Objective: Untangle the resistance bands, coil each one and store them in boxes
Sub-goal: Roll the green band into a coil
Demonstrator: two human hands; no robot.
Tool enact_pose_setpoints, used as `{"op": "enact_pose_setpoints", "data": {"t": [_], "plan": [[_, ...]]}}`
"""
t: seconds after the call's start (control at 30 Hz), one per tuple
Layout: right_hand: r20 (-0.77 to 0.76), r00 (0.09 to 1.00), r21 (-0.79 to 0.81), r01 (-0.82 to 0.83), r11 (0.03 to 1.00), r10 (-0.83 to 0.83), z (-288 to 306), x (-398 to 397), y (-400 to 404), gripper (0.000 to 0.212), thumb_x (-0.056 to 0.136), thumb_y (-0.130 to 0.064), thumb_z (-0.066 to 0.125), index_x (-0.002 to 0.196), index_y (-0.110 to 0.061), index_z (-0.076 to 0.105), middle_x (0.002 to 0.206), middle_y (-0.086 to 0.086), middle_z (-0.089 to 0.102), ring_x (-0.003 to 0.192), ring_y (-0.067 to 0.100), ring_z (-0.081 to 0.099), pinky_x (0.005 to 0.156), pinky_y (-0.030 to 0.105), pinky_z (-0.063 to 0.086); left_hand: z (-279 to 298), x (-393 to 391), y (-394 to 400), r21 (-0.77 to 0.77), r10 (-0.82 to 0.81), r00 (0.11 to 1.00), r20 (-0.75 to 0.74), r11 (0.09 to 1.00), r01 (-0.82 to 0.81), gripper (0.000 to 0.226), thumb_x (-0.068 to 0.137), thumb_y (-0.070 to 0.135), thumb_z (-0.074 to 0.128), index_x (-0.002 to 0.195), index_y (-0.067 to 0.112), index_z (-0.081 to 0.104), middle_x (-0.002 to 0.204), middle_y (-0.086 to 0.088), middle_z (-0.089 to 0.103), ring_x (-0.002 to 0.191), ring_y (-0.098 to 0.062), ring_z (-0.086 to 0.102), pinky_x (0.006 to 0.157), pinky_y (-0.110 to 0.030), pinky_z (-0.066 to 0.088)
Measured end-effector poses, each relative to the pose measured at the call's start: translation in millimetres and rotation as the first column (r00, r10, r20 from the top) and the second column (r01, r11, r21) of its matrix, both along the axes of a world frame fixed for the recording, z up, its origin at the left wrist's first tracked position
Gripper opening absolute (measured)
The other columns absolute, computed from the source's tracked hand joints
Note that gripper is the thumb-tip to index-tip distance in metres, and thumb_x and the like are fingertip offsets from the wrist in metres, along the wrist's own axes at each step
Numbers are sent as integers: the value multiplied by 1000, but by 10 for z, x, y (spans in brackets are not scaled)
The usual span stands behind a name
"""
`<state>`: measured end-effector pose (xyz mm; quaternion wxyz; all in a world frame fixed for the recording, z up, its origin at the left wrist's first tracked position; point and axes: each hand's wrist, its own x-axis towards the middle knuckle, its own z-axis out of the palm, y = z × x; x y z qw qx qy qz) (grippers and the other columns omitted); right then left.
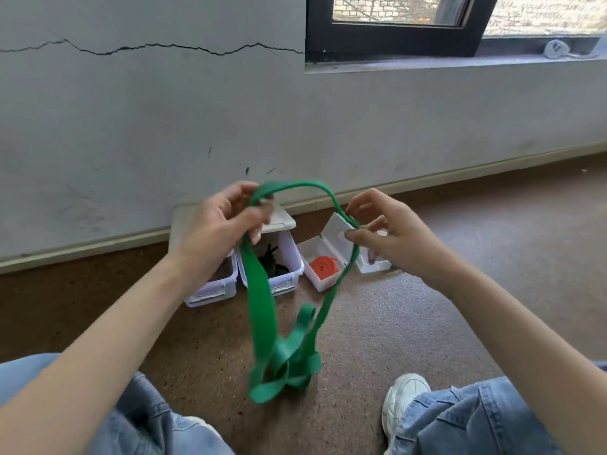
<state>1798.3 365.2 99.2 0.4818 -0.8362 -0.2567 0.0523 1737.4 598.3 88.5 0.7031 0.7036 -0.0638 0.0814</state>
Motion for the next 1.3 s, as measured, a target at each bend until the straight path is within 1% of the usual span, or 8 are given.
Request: {"op": "enact_pose_setpoints", "data": {"t": [0.1,0.37,0.43,0.6,0.73,0.9,1.13,1.3], "plan": [[-212,959,347,-108,932,190,41,-128,114,24,84,3,60,102,-10,52,104,12,57,79,20,66,67,31,58,-231,-23,-244,357,-65,981,-184,925,128,27,80,22,68,106,30,62,87,2,62,76,-5,61,75,-23,50],[-278,858,785,-57,617,433,116,-93,150,32,89,5,47,115,-11,59,99,14,60,90,21,65,83,31,54,-723,58,-453,447,21,965,-261,888,102,21,78,5,70,69,18,55,78,3,61,72,-3,56,74,-23,43],[-303,917,702,30,711,260,76,-42,88,26,91,7,44,103,-7,62,100,16,62,90,19,66,82,28,55,-727,41,-378,522,38,951,-307,842,135,17,81,5,67,73,14,54,75,-2,58,71,-11,53,71,-25,42],[-137,990,-184,-2,983,-23,105,72,-189,35,79,-17,72,111,-22,59,127,3,53,104,12,57,85,20,45,-202,96,-156,342,72,997,-19,938,-61,25,80,-2,67,81,21,58,64,14,64,58,4,58,53,-9,43],[-191,953,-285,-283,916,235,50,-111,13,106,50,-56,77,141,-32,28,136,-19,36,121,1,39,97,19,36,-110,52,-410,716,-112,989,-98,683,148,22,71,4,72,74,20,56,67,6,56,59,-7,50,52,-15,36],[-84,984,-306,-174,936,156,-138,-190,190,12,86,-19,62,95,-10,62,79,2,64,71,11,62,61,17,49,-162,89,-428,553,-82,996,-48,828,94,16,73,8,69,72,20,59,61,10,53,55,-1,48,53,-16,36],[-243,967,341,7,940,81,115,-124,102,8,83,0,59,84,-8,62,75,2,63,69,12,60,58,21,50,-797,-93,-465,639,-77,962,-263,733,234,8,79,2,62,79,1,55,85,-23,61,83,-29,63,85,-48,49],[-240,971,-417,-88,905,-16,136,61,-218,27,79,-23,70,103,-13,61,103,4,63,92,19,61,90,39,51,-100,36,-113,142,139,990,0,980,-138,18,79,10,61,67,23,62,52,4,60,61,-14,61,67,-29,50]]}}
